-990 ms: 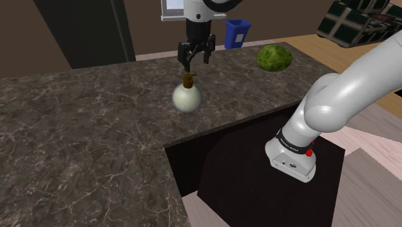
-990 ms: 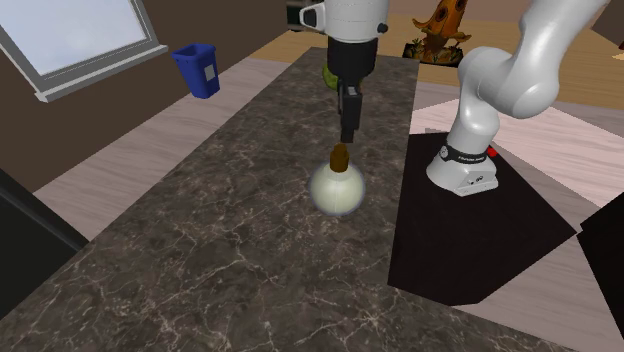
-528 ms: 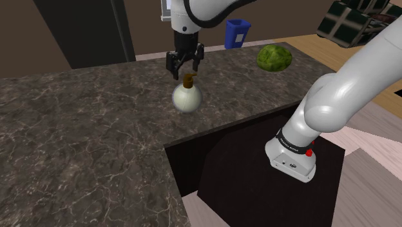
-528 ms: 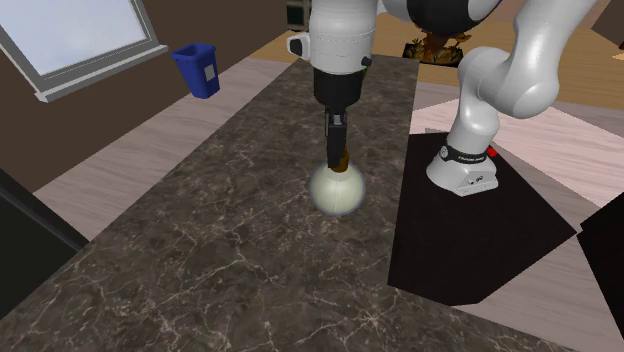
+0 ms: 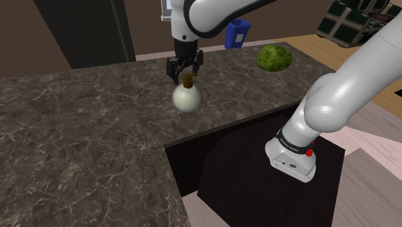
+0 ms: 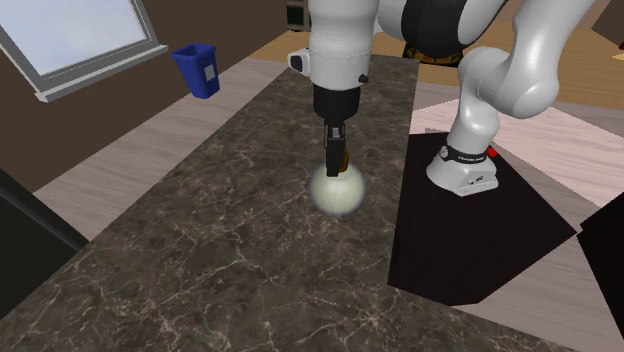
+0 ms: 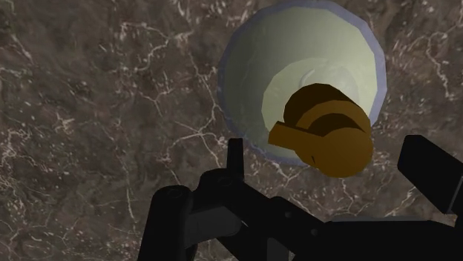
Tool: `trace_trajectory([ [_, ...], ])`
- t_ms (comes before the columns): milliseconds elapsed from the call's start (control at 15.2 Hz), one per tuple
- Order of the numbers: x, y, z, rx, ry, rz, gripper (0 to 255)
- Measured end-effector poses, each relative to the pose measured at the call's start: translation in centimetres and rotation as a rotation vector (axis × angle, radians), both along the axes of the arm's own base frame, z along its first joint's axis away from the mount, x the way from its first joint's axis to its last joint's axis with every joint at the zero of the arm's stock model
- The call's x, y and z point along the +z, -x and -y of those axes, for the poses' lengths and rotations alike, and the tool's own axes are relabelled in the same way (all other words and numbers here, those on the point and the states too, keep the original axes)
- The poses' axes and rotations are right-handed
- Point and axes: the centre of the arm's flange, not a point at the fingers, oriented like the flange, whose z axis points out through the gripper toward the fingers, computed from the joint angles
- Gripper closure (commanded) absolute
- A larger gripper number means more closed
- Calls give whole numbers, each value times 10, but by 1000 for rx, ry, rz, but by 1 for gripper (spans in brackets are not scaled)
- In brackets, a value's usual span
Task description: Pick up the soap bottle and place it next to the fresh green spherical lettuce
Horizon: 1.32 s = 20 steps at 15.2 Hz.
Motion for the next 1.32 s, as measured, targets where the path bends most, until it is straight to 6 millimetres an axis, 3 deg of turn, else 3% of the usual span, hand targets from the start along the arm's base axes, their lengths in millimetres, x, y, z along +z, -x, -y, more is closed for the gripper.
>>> trace_trajectory([
  [132, 0, 0, 0, 0, 0, 0, 0],
  [198, 0, 0, 0, 0, 0, 0, 255],
  [858, 0, 0, 0, 0, 0, 0, 255],
  [1320, 33, 0, 0, 0, 0, 0, 255],
])
